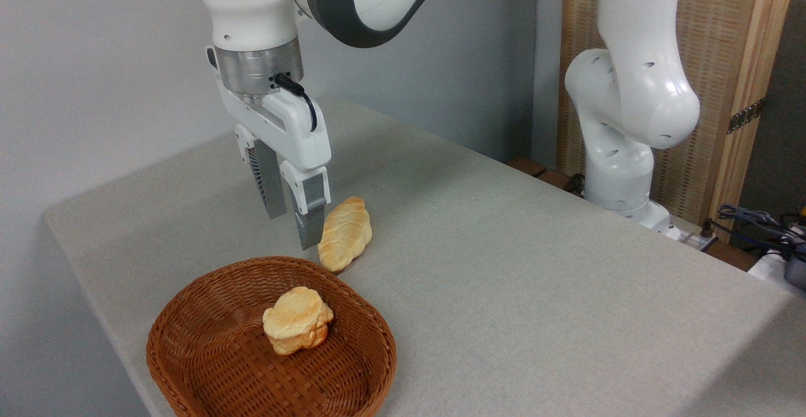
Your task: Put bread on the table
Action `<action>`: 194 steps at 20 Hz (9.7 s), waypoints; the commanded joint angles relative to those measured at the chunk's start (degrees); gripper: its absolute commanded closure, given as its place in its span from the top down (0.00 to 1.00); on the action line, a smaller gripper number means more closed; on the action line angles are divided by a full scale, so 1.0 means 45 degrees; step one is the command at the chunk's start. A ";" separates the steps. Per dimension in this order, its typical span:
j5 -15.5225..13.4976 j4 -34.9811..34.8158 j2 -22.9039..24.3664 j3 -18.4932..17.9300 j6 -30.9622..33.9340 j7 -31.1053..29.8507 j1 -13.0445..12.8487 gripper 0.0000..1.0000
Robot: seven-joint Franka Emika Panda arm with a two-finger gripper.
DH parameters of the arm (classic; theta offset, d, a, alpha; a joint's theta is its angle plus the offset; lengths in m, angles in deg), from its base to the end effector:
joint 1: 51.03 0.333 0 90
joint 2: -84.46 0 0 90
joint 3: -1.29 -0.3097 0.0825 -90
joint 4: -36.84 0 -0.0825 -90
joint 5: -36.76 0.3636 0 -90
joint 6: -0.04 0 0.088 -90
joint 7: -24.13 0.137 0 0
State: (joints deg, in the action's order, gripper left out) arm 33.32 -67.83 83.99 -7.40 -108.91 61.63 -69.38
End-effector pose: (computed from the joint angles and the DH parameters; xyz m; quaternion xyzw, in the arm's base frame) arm 0.5456 -0.0992 0.4961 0.9191 -0.3916 0.0391 0.0192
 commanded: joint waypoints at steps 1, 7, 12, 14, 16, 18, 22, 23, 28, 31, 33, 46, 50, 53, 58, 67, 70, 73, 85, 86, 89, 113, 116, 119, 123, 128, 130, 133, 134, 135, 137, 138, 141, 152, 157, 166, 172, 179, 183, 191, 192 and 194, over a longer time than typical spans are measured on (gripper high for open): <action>0.0139 0.0097 0.0085 -0.0081 0.0655 -0.0131 -0.0064 1.00; 0.0158 0.0097 0.0085 -0.0042 0.0715 -0.0112 -0.0083 1.00; 0.0158 0.0097 0.0085 -0.0042 0.0715 -0.0111 -0.0083 1.00; 0.0158 0.0097 0.0066 -0.0042 0.0715 -0.0111 -0.0083 1.00; 0.0158 0.0097 0.0065 -0.0042 0.0715 -0.0111 -0.0083 1.00; 0.0158 0.0097 0.0065 -0.0022 0.0715 -0.0111 -0.0083 1.00; 0.0158 0.0097 0.0065 -0.0022 0.0715 -0.0111 -0.0083 1.00; 0.0158 0.0097 0.0065 -0.0022 0.0715 -0.0111 -0.0083 1.00; 0.0158 0.0097 0.0046 -0.0022 0.0715 -0.0092 -0.0083 1.00; 0.0158 0.0097 0.0046 -0.0022 0.0715 -0.0092 -0.0083 1.00; 0.0158 0.0097 0.0046 -0.0022 0.0715 -0.0092 -0.0083 1.00; 0.0158 0.0097 0.0046 -0.0022 0.0715 -0.0072 -0.0083 1.00; 0.0158 0.0097 0.0046 -0.0022 0.0696 -0.0072 -0.0083 1.00; 0.0158 0.0097 0.0026 -0.0022 0.0696 -0.0053 -0.0083 1.00; 0.0158 0.0097 0.0026 -0.0022 0.0696 -0.0053 -0.0083 1.00; 0.0178 0.0097 0.0026 -0.0022 0.0696 -0.0072 -0.0083 1.00; 0.0178 0.0097 0.0026 -0.0022 0.0696 -0.0053 -0.0083 1.00; 0.0178 0.0097 0.0026 -0.0022 0.0696 -0.0034 -0.0083 1.00; 0.0158 0.0117 0.0046 -0.0061 0.0696 -0.0072 -0.0083 1.00; 0.0158 0.0117 0.0027 -0.0080 0.0696 -0.0072 -0.0083 1.00; 0.0158 0.0117 0.0046 -0.0100 0.0696 -0.0072 -0.0064 1.00; 0.0178 0.0019 -0.1320 -0.1253 -0.1765 0.0142 -0.0005 1.00; 0.0178 0.0039 -0.1711 -0.1253 -0.2018 0.0142 -0.0024 1.00; 0.0178 0.0039 -0.1848 -0.1253 -0.2155 0.0162 -0.0025 1.00; 0.0178 0.0019 -0.1985 -0.1253 -0.2214 0.0221 -0.0025 1.00; 0.0624 0.0019 -0.2161 -0.1214 -0.2214 0.0221 -0.0063 1.00; 0.0822 -0.0039 -0.2336 -0.1175 -0.2214 0.0182 -0.0161 1.00; 0.0861 -0.0020 -0.2395 -0.1136 -0.2234 0.0201 -0.0161 1.00; 0.0861 -0.0020 -0.2434 -0.1116 -0.2215 0.0201 -0.0161 1.00; 0.0881 -0.0020 -0.2454 -0.1096 -0.2214 0.0201 -0.0181 0.96; 0.0920 -0.0020 -0.2552 -0.1057 -0.2234 0.0221 -0.0200 0.72; 0.0920 -0.0020 -0.2552 -0.0999 -0.2234 0.0221 -0.0200 0.61; 0.0901 0.0019 -0.2552 -0.0940 -0.2214 0.0221 -0.0200 0.53; 0.0705 0.0488 -0.1909 -0.0960 -0.2273 0.0084 -0.0181 0.57; 0.0686 0.0449 -0.0795 -0.0921 -0.1670 0.0084 -0.0200 0.60; 0.0686 0.0371 0.0163 -0.0882 0.1961 -0.0034 -0.0200 0.63; 0.0686 -0.0409 0.0144 -0.0628 0.2551 0.0025 -0.0239 0.70; 0.0686 -0.0704 -0.0149 -0.0452 0.2571 0.0005 -0.0279 1.00; 0.0686 -0.0704 -0.0384 -0.0432 0.2629 -0.0033 -0.0298 1.00; 0.0705 -0.0529 -0.0346 -0.0335 0.2590 -0.0014 -0.0474 1.00; 0.0724 -0.0431 -0.0325 -0.0296 0.2532 -0.0053 -0.0474 1.00; 0.0763 0.0134 -0.0306 -0.0160 0.2512 -0.0131 -0.0474 1.00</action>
State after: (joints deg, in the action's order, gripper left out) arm 36.52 -70.59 81.73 -8.73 -98.19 61.94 -71.10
